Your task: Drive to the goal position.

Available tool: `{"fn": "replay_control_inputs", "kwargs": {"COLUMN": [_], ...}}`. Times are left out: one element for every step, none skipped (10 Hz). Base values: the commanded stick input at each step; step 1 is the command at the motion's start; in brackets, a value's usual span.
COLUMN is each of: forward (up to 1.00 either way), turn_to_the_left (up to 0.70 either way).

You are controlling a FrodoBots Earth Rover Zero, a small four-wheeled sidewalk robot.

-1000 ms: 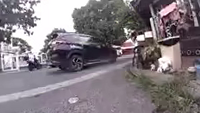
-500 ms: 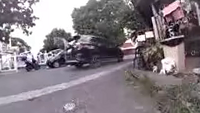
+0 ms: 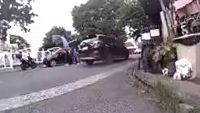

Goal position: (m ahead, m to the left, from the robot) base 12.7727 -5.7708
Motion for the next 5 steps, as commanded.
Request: {"fn": "replay_control_inputs", "kwargs": {"forward": [1.00,1.00,1.00,1.00,1.00], "turn_to_the_left": [0.01,0.02,0.02,0.02,0.02]}}
